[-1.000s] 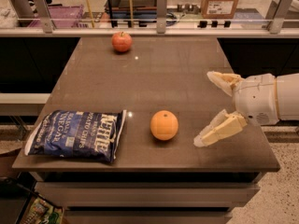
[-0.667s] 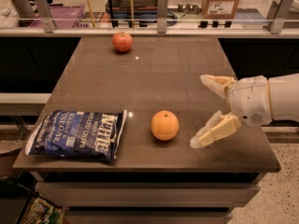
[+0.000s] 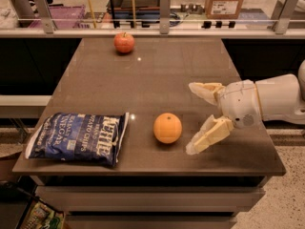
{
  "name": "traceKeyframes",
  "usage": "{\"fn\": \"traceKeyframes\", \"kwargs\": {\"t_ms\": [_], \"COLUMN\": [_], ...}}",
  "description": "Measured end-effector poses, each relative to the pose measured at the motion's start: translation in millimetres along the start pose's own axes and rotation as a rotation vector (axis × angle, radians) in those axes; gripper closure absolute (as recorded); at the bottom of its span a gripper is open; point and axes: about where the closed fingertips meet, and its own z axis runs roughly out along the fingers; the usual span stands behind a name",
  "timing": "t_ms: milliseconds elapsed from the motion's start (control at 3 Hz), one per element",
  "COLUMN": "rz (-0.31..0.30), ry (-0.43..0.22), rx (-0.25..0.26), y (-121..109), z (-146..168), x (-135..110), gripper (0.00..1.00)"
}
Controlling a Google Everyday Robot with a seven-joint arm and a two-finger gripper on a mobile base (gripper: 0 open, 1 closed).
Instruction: Move orange near apple
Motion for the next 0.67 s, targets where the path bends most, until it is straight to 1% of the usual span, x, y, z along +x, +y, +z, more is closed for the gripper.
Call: {"fn": "traceKeyframes", "kwargs": {"t_ms": [667], "rz": [-0.019], "ry": [-0.049], "rx": [-0.037], "y": [9], "z": [23], "x": [-4], "gripper": [0.00]}}
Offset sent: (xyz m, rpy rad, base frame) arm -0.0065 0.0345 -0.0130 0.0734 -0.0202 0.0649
